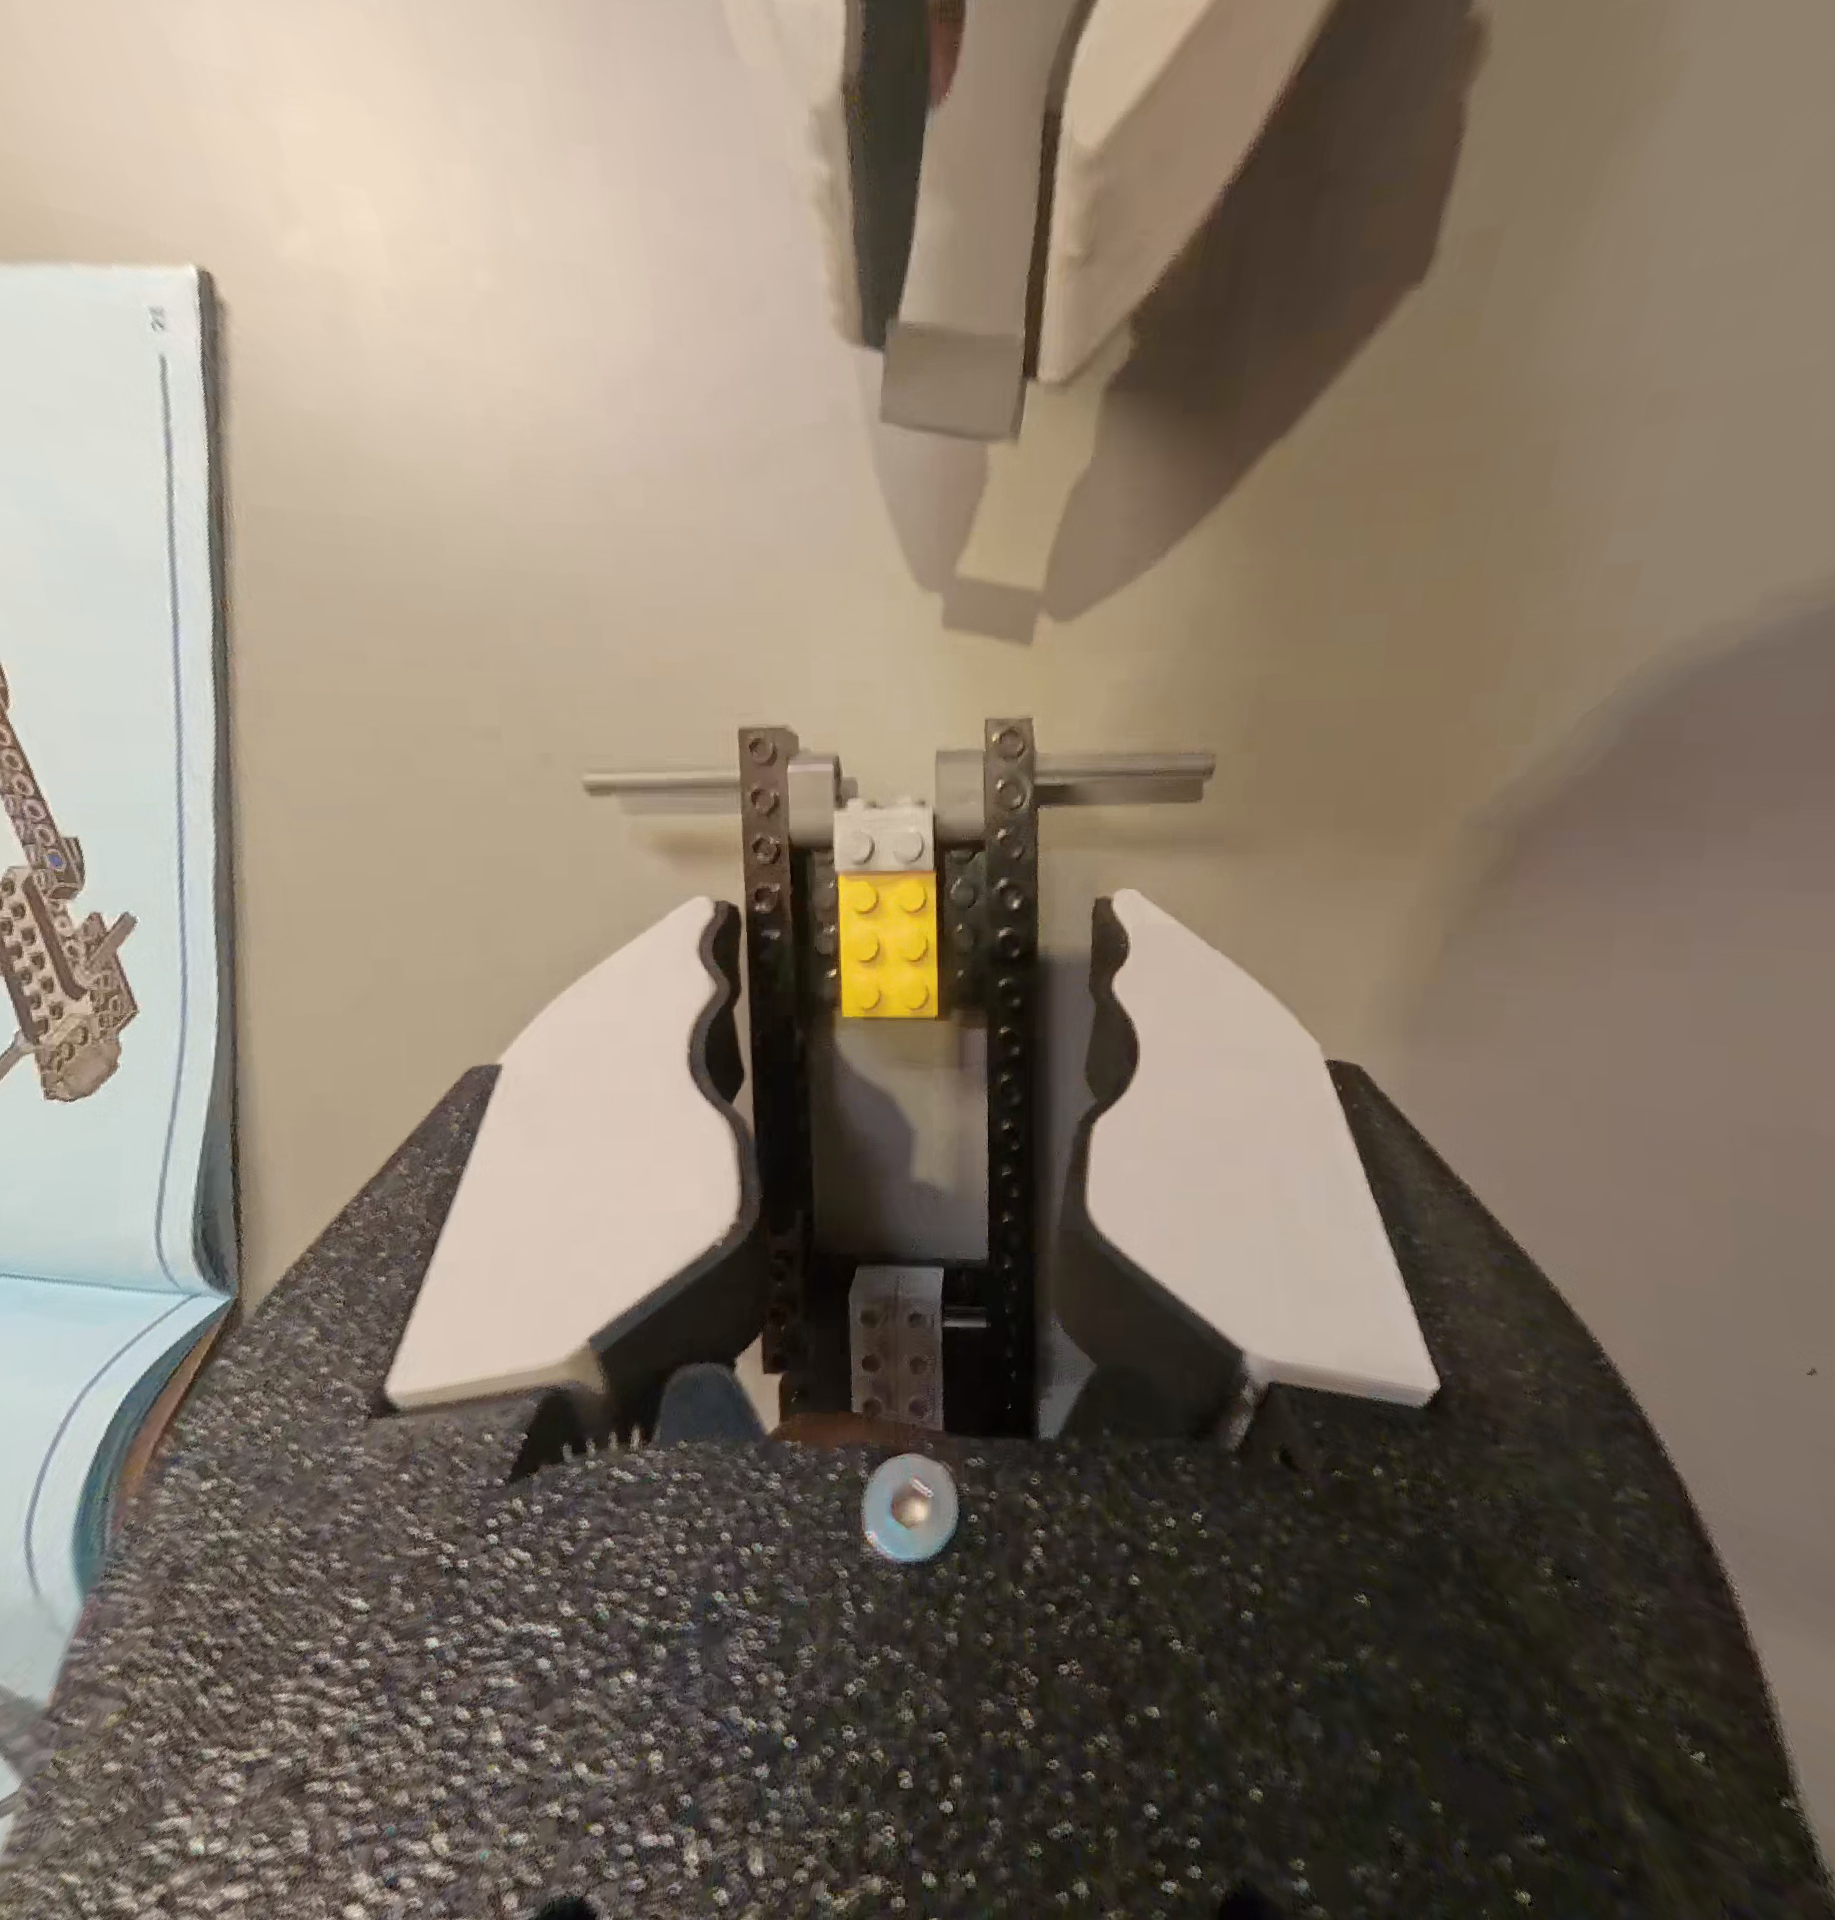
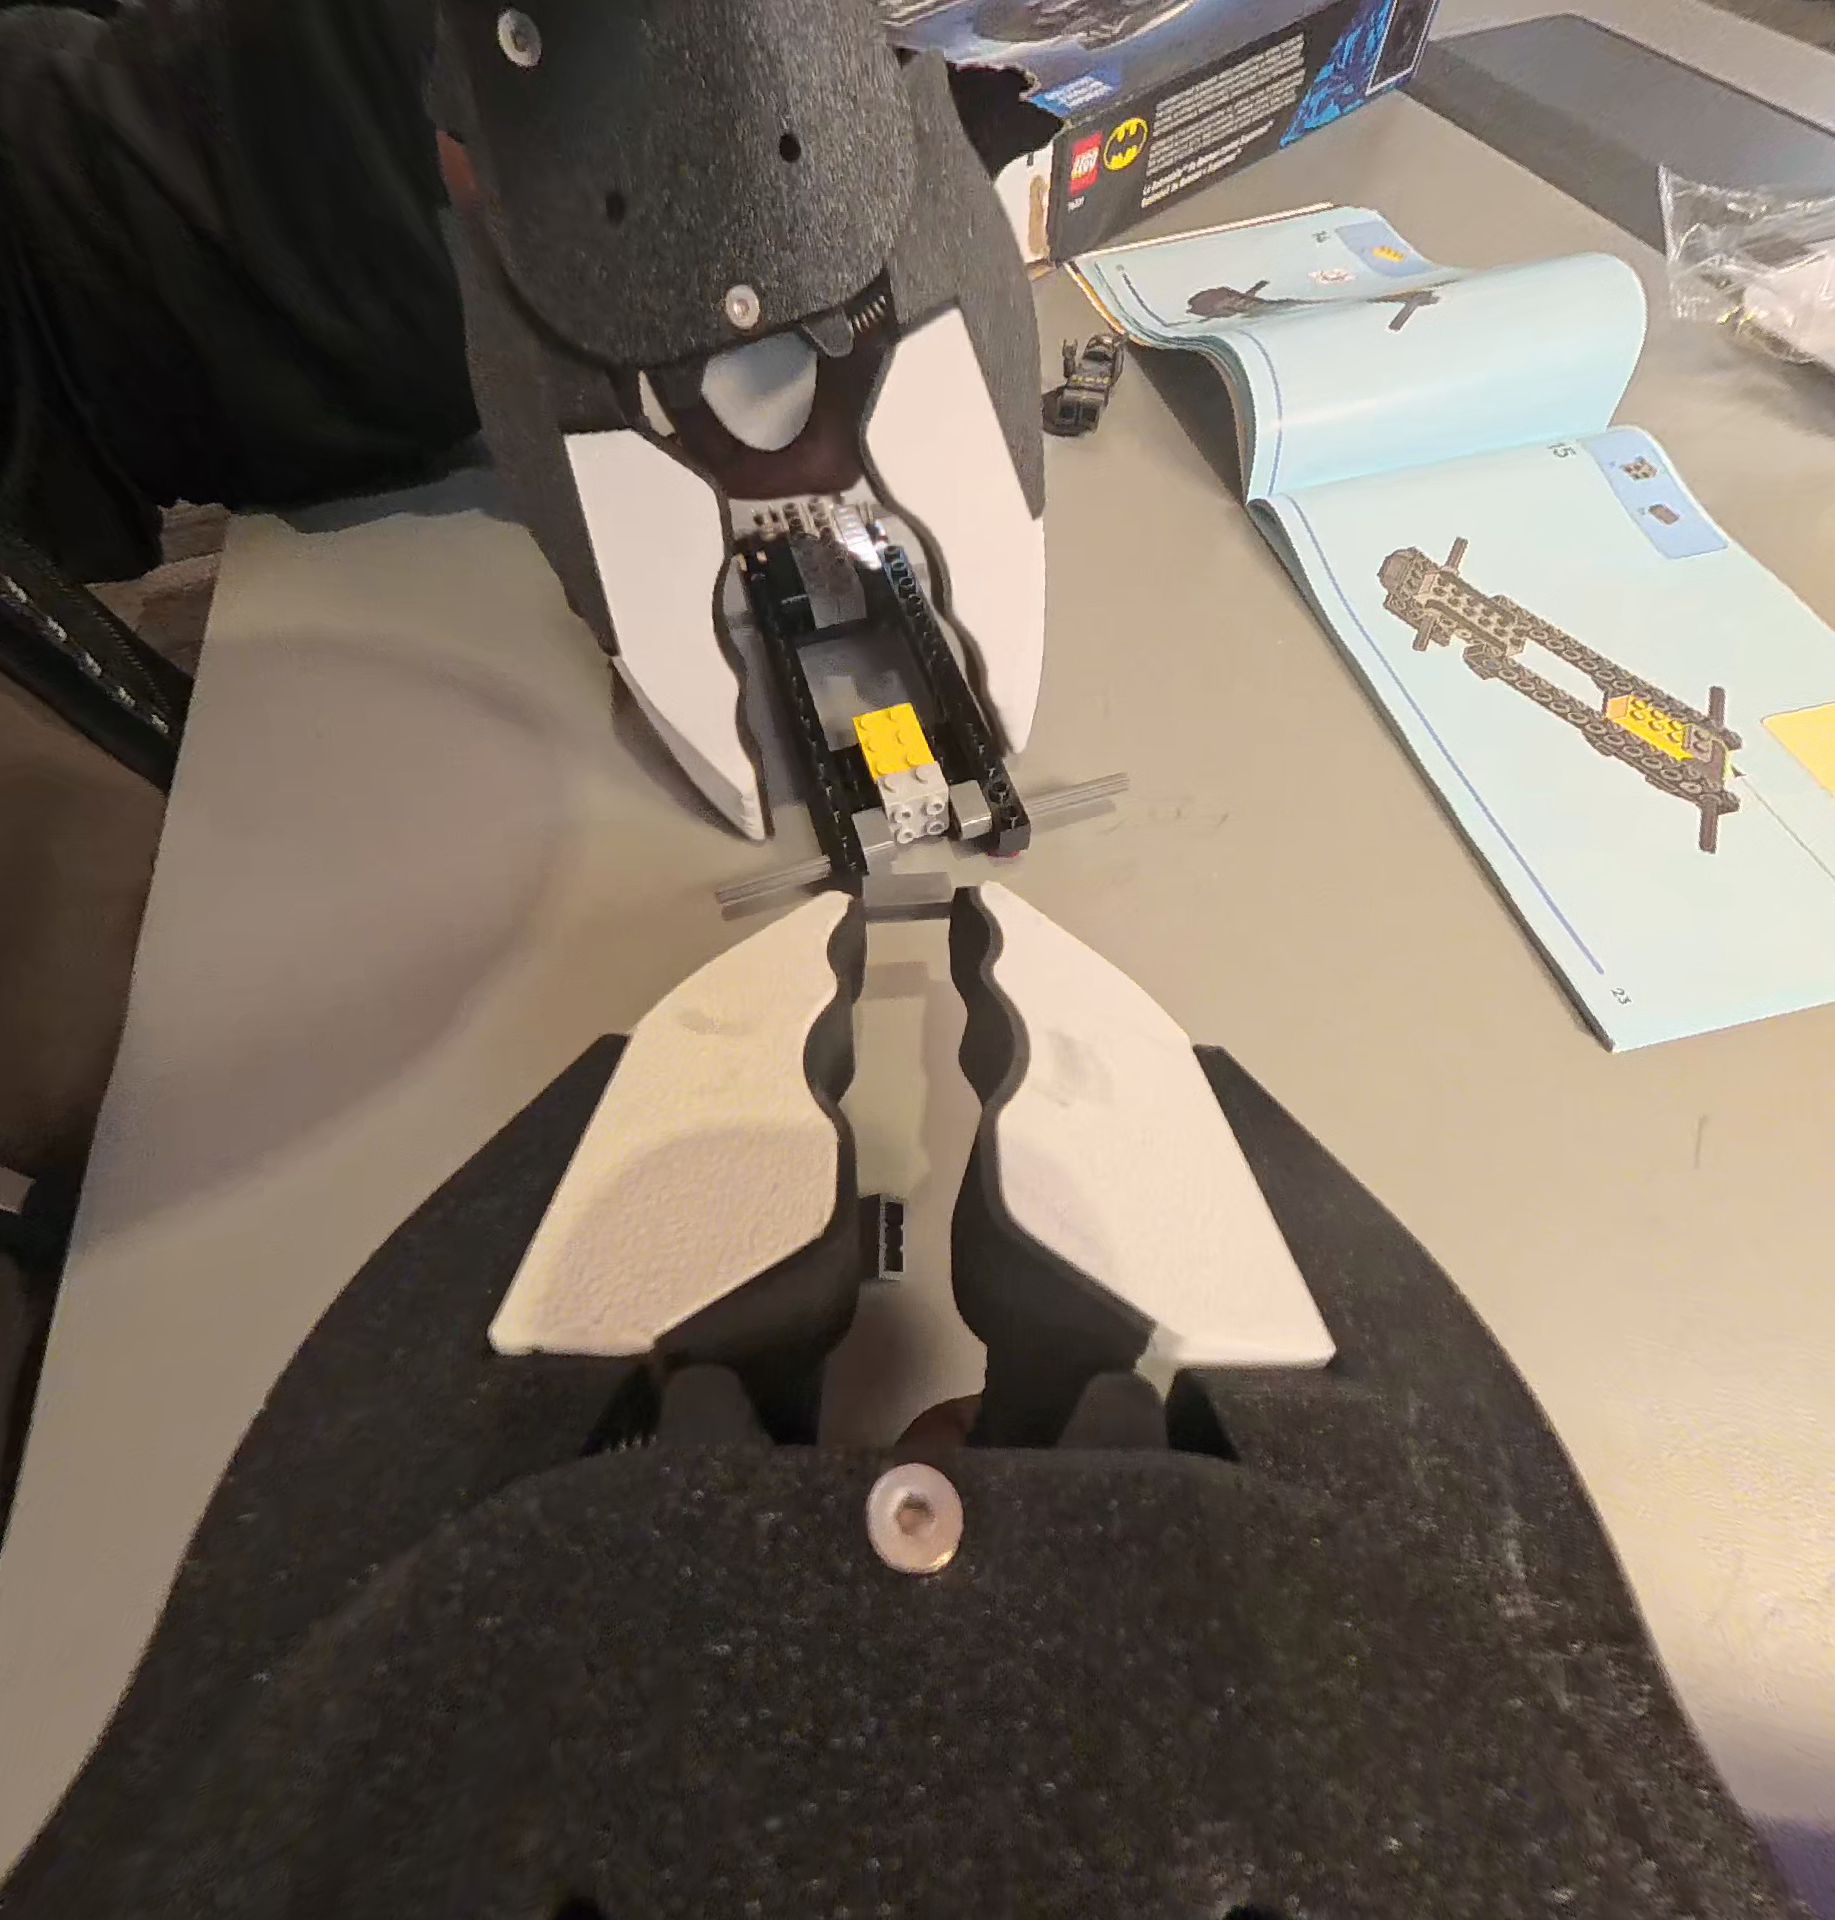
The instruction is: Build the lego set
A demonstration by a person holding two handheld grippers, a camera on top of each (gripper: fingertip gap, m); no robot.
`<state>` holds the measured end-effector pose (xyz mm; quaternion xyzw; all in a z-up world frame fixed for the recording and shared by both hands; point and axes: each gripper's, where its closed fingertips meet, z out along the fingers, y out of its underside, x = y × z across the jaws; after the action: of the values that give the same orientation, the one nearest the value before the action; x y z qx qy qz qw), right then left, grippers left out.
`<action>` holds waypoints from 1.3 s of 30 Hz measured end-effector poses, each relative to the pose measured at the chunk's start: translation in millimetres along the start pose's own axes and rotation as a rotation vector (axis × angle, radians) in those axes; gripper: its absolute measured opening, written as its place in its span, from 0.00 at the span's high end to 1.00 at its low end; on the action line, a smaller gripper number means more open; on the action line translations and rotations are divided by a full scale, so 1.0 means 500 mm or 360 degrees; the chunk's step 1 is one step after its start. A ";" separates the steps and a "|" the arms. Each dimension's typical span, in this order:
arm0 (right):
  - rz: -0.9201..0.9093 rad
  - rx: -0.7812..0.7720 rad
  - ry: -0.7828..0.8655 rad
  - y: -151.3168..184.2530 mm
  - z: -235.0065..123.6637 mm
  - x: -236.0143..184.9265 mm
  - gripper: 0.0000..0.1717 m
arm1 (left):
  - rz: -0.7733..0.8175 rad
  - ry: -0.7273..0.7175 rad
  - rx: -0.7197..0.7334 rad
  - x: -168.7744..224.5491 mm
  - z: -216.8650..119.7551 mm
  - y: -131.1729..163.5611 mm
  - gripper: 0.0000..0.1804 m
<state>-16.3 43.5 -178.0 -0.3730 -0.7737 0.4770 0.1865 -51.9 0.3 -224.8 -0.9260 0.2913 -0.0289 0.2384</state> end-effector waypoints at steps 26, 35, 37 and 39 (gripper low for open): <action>0.0122 0.0245 -0.0158 -0.071 -0.030 -0.032 0.91 | -0.0097 0.0320 0.0993 0.023 -0.095 -0.137 0.71; 0.0112 0.0193 -0.0148 -0.053 -0.026 -0.027 0.91 | -0.0088 0.0302 0.0839 0.025 -0.071 -0.115 0.71; 0.0131 0.0194 -0.0138 -0.052 -0.027 -0.022 0.91 | -0.0063 0.0238 0.0675 0.023 -0.048 -0.094 0.71; 0.0134 0.0174 -0.0126 -0.046 -0.024 -0.019 0.91 | 0.0012 0.0158 0.0486 0.023 -0.018 -0.067 0.71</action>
<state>-11.7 37.3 -151.3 -0.3753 -0.7370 0.5403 0.1554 -26.3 14.1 -202.3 -0.8754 0.2984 -0.1177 0.3617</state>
